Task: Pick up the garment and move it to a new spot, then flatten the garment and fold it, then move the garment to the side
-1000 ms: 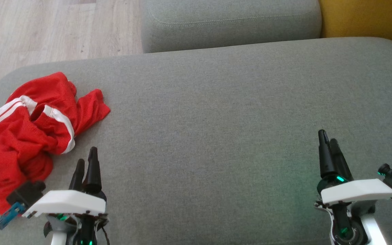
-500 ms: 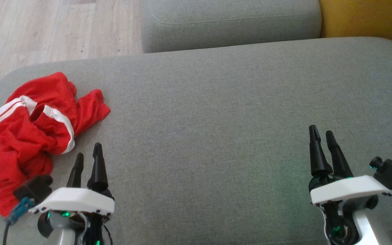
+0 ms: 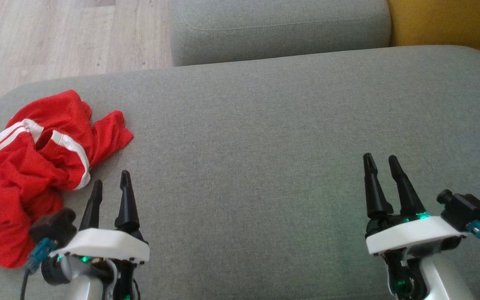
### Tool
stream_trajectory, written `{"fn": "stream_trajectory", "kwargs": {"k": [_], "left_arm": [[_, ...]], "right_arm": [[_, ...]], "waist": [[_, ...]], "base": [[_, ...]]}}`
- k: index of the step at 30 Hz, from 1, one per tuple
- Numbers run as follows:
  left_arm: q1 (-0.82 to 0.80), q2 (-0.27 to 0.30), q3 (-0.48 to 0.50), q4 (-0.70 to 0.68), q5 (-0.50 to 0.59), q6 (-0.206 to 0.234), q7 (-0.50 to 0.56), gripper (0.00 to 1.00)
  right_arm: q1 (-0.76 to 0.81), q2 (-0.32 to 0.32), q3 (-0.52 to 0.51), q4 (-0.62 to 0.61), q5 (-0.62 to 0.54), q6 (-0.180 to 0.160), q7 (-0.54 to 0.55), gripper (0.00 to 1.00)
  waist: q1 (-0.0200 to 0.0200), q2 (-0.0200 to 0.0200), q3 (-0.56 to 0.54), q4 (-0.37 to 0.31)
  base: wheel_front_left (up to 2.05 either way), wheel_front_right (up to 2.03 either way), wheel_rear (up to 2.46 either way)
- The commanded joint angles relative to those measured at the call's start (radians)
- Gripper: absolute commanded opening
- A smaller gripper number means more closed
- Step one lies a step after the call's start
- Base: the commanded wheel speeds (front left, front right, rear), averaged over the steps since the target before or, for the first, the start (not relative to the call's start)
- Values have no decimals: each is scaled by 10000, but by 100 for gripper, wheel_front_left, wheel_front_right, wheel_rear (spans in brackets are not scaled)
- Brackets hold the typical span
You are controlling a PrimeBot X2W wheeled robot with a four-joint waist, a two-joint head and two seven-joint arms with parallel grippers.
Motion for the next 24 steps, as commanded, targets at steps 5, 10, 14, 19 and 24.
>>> {"fn": "stream_trajectory", "kwargs": {"k": [5, 10, 14, 19, 24], "left_arm": [[-523, 146, 119, -499, 750, 151, -234, 100], [-505, 152, 98, -571, 1359, 233, -381, 100], [-505, 156, 53, -640, 1857, 300, -498, 100], [-500, 161, -17, -717, 2443, 377, -643, 100], [-487, 166, -95, -769, 3010, 463, -789, 100]], "right_arm": [[-637, -135, 381, -449, -706, 63, -276, 100], [-669, -136, 452, -454, -1265, 66, -424, 100], [-688, -128, 483, -449, -1711, 68, -542, 100], [-735, -105, 539, -434, -2275, 72, -689, 100], [-778, -89, 652, -427, -2815, 75, -836, 100]], "waist": [[0, 0, -36, -10], [0, 0, -64, -37], [0, 0, -83, -61], [0, 0, -110, -95], [0, 0, -141, -118]], "base": [[0, 0, 0], [0, 0, 0], [0, 0, 0], [0, 0, 0], [0, 0, 0]]}}
